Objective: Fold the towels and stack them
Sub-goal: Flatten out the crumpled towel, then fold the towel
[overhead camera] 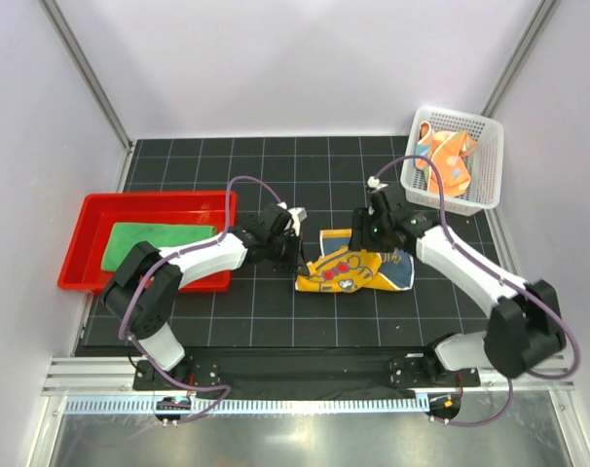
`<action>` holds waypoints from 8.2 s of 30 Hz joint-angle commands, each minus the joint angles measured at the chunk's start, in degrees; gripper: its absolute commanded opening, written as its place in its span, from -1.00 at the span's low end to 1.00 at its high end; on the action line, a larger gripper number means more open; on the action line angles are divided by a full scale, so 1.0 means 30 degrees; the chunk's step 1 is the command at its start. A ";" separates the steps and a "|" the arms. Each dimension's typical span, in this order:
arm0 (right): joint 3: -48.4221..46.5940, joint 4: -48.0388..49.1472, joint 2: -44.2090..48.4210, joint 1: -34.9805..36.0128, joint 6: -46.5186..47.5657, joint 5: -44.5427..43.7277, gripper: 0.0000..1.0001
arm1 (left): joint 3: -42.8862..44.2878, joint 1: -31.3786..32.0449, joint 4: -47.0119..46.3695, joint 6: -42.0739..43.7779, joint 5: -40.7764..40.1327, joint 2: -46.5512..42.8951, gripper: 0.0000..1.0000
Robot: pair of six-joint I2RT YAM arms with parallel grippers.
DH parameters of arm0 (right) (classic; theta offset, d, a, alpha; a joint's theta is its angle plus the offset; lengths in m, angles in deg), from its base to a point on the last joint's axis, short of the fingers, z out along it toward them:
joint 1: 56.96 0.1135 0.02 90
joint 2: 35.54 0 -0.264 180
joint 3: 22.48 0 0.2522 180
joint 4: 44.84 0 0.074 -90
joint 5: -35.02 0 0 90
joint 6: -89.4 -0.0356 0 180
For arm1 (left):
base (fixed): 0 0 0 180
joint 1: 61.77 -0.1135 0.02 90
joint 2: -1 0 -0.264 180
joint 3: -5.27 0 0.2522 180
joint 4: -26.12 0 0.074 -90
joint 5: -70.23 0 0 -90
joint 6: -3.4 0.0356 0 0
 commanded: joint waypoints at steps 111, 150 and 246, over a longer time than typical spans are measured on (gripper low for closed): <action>-0.9294 0.5700 0.9068 -0.6573 0.0724 1.1536 -0.98 | 1.6874 -0.0261 1.0811 0.6271 -0.0744 -0.8355 -1.00; -0.9501 1.7478 -1.2489 -0.8653 0.3826 1.3644 -0.98 | 2.5163 -0.7703 0.7380 1.3122 0.1928 1.1066 -1.00; 0.5470 0.7896 -0.4315 -0.0070 -0.5781 0.1253 -0.07 | 0.5179 -0.2751 0.9225 0.3984 -0.7242 -0.2031 -0.14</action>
